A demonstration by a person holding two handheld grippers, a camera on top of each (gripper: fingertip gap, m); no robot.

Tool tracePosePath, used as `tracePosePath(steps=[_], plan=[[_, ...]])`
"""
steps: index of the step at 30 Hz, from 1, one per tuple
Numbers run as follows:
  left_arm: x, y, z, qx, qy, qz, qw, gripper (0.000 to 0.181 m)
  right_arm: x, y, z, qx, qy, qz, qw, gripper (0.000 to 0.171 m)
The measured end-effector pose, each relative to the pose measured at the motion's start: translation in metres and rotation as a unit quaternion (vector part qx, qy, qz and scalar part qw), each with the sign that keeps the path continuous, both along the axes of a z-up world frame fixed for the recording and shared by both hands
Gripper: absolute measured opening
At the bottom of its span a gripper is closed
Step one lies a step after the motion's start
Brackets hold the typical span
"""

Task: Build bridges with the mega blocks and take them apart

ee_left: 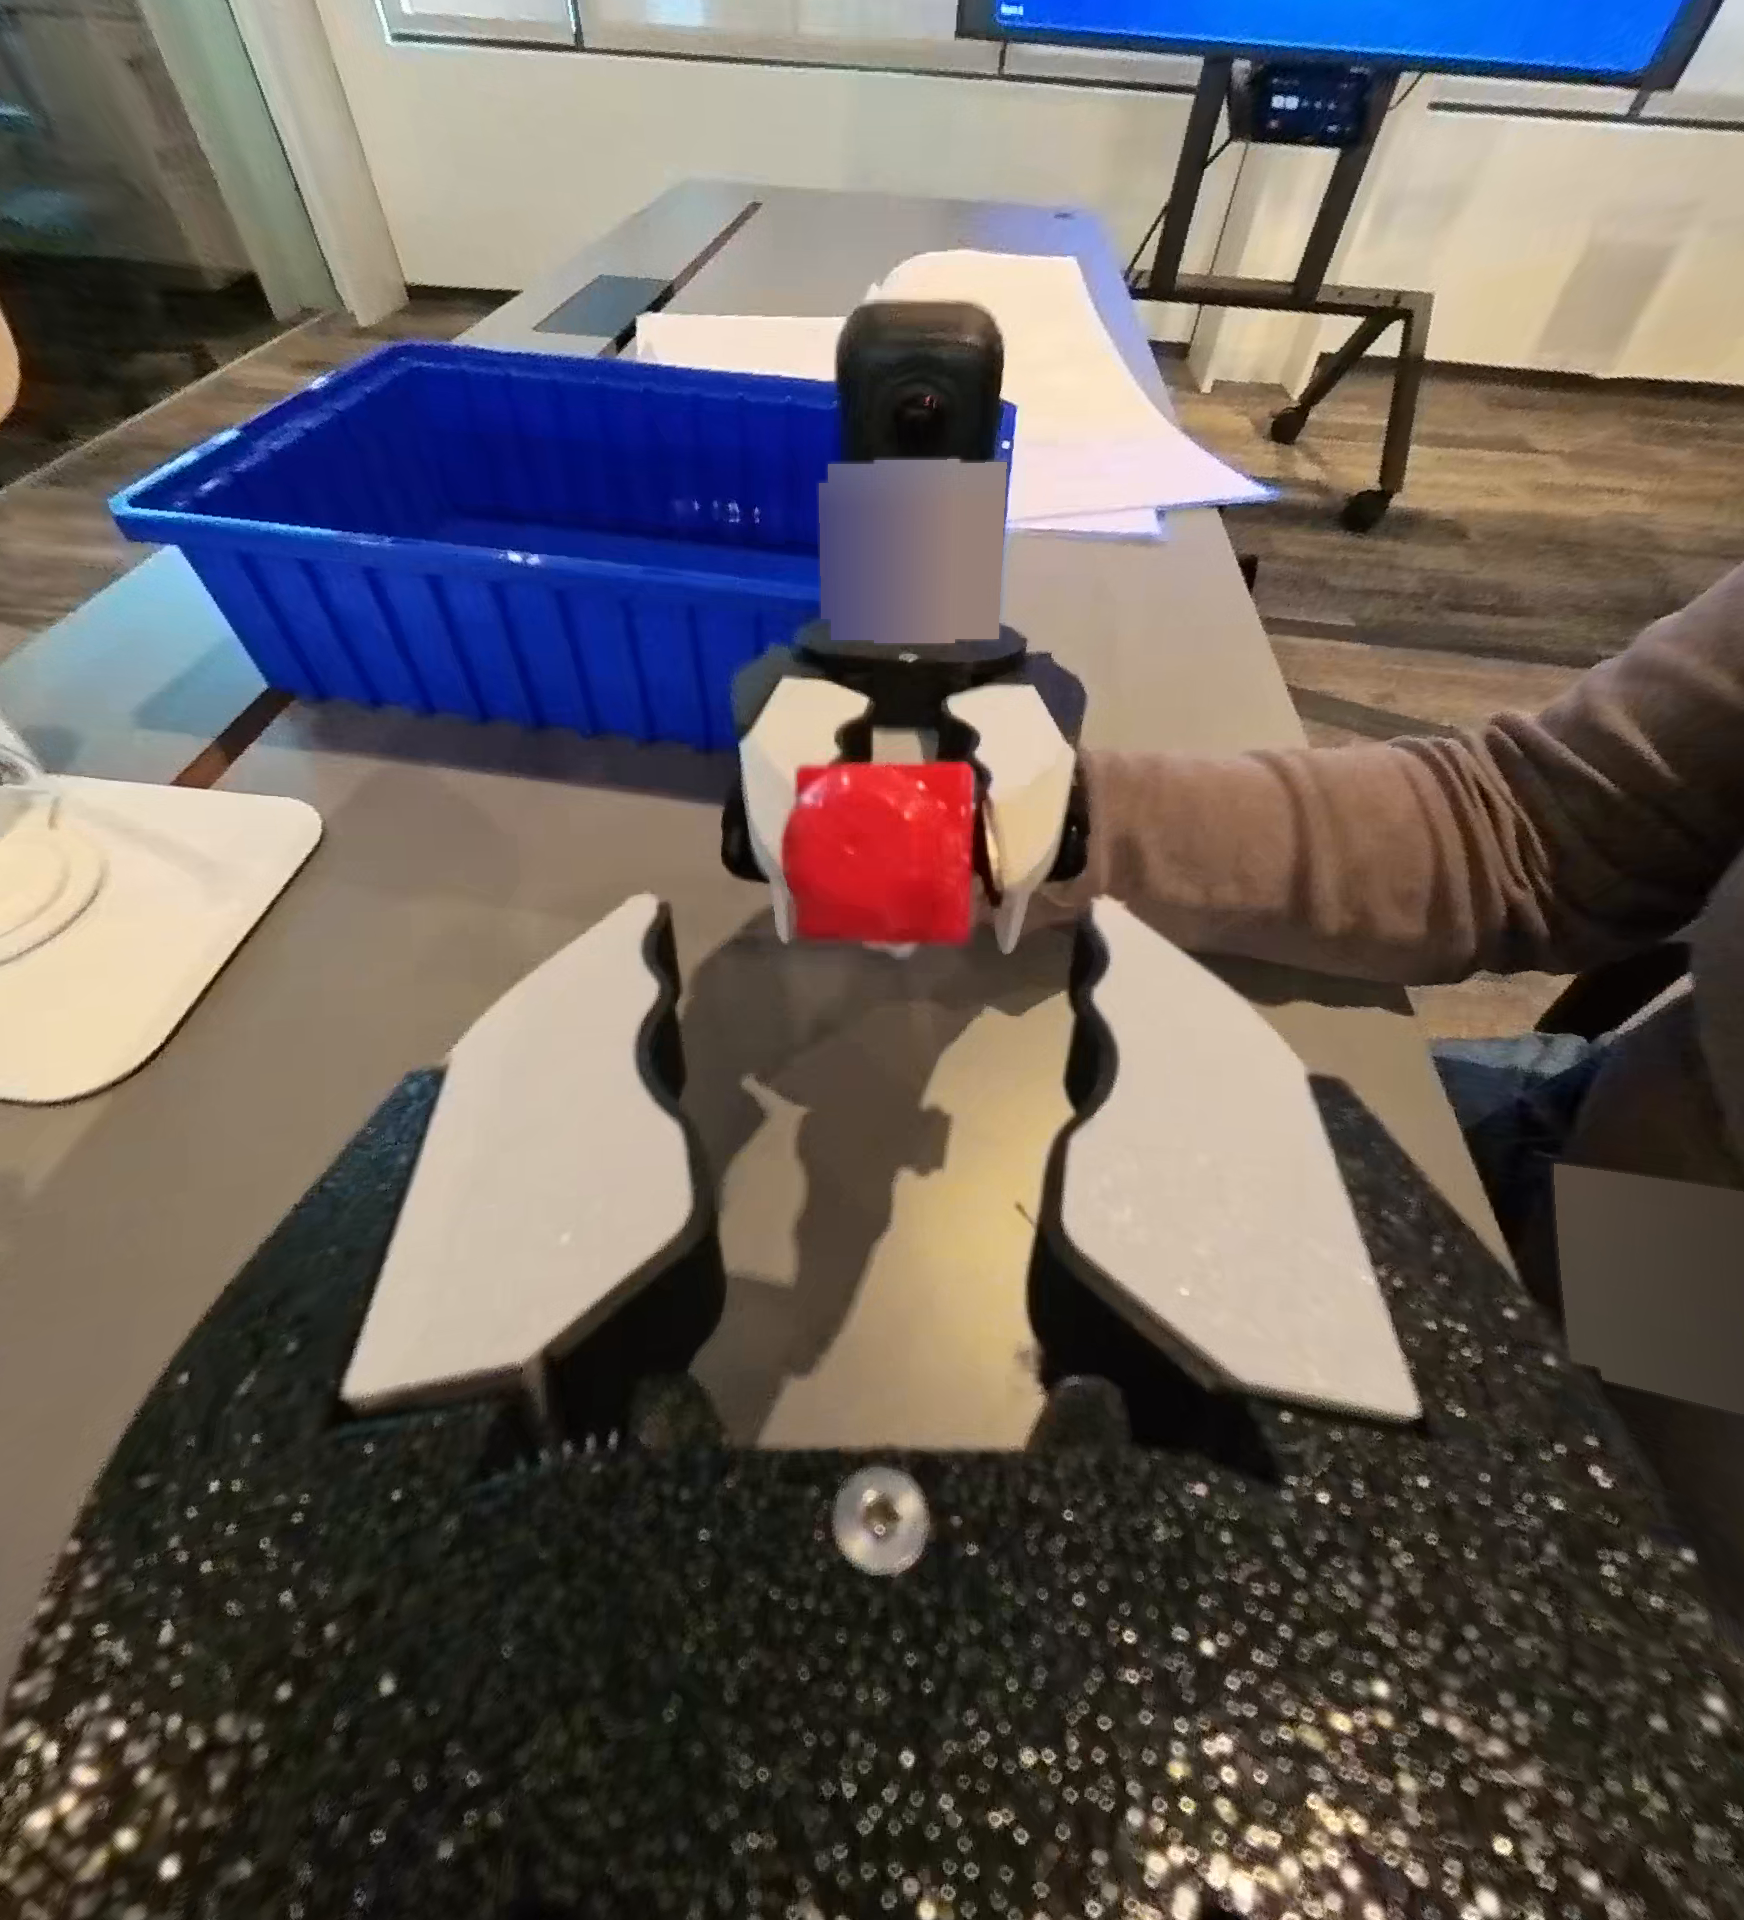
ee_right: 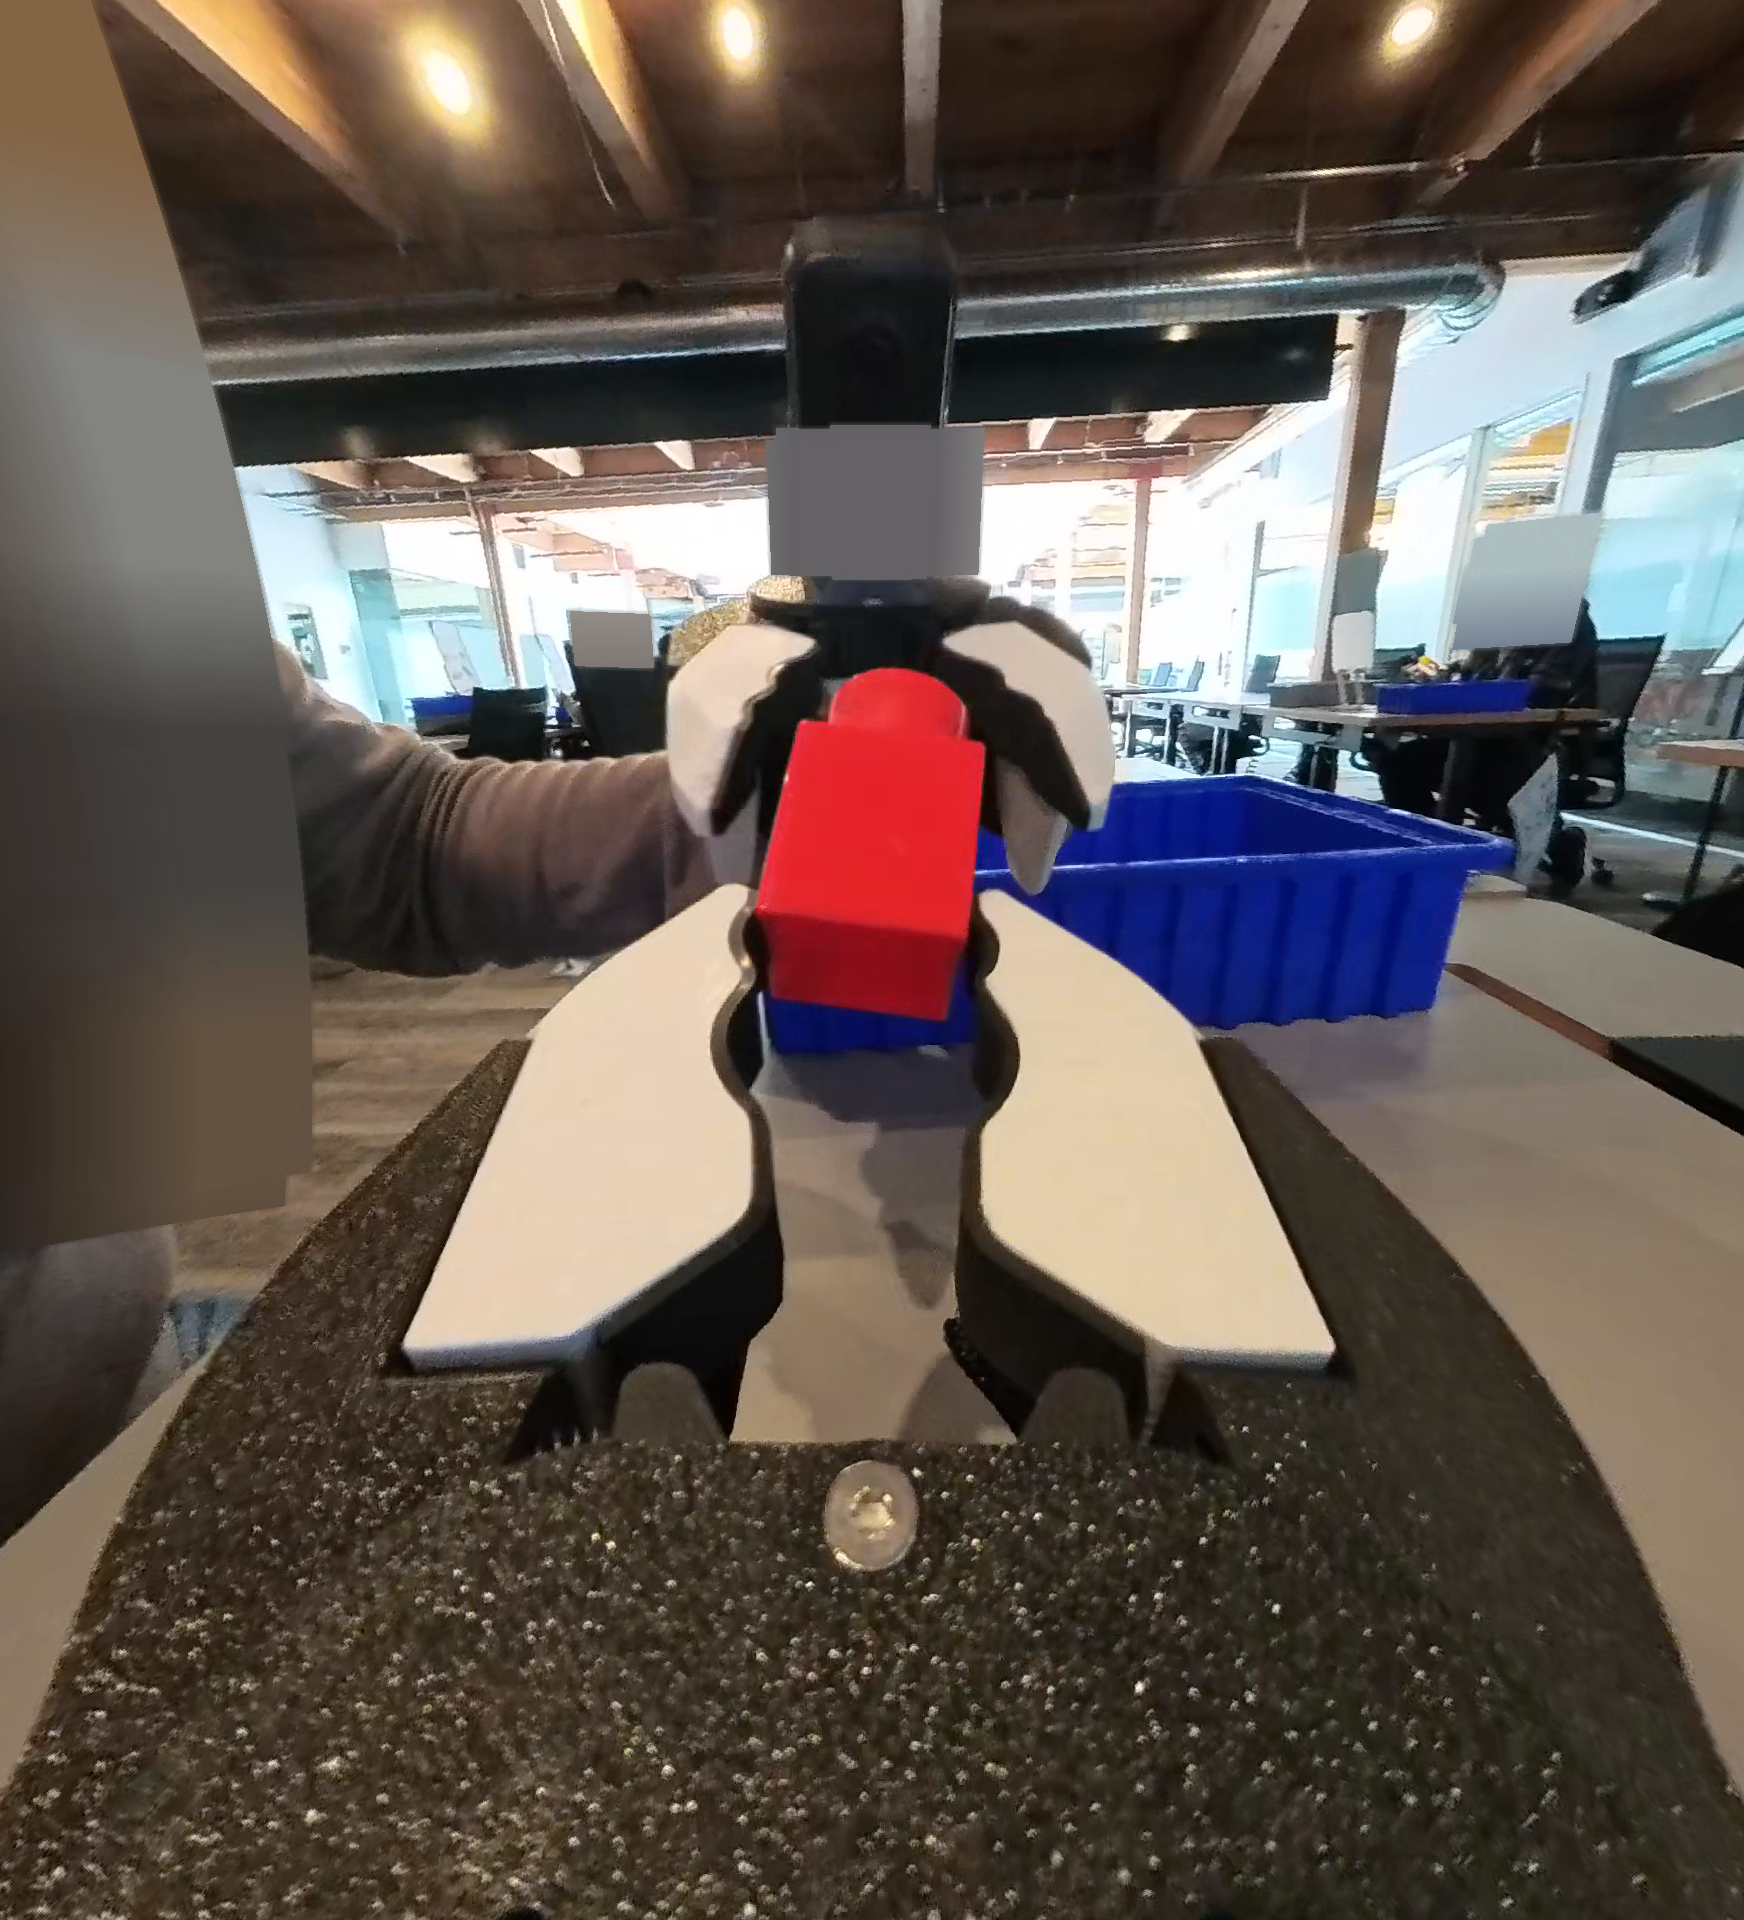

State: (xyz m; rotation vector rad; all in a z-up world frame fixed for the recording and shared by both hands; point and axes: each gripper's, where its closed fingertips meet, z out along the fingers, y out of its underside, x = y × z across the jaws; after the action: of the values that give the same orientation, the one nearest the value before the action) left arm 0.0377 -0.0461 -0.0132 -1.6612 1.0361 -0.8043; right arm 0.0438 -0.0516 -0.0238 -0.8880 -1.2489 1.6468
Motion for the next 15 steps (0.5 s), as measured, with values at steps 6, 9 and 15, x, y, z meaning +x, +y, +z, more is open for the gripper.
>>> tracePosePath(steps=[6, 9, 15], plan=[[0.0036, -0.0025, -0.0041, -0.021, -0.008, -0.014, 1.000, 0.057, -0.0018, -0.0050, -0.0010, 0.004, -0.003, 0.010, 1.000, 0.036], [0.0049, -0.0038, -0.0074, -0.017, -0.002, -0.016, 1.000, 0.050, -0.0018, -0.0067, -0.0013, 0.006, -0.003, 0.014, 1.000, 0.036], [0.0076, -0.0081, -0.0084, -0.010, 0.002, -0.028, 1.000, 0.034, -0.0021, -0.0067, -0.0046, 0.012, -0.007, 0.013, 1.000, 0.036]])
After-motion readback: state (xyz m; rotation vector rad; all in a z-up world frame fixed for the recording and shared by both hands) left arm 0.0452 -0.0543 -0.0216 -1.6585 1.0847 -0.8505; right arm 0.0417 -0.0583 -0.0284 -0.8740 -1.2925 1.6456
